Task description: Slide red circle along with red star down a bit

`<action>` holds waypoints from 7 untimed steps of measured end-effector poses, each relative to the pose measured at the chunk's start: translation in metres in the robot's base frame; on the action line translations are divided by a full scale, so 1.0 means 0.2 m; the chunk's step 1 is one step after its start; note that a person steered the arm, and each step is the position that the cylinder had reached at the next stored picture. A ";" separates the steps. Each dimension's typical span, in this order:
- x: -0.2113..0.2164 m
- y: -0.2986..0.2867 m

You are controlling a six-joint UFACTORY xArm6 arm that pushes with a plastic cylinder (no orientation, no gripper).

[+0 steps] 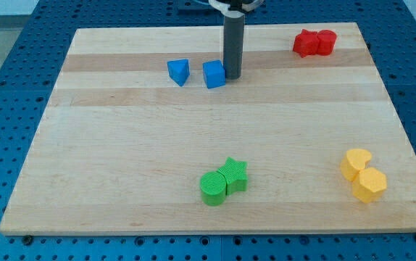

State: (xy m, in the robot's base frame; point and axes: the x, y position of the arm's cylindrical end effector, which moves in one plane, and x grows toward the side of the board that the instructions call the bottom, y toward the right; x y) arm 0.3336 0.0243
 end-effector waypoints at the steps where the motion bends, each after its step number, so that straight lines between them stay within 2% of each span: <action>1: -0.01 -0.05; 3: -0.01 -0.15; 4: 0.00 0.00; 6: 0.09 0.63; 7: 0.11 0.84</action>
State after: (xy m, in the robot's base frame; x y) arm 0.3551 0.1933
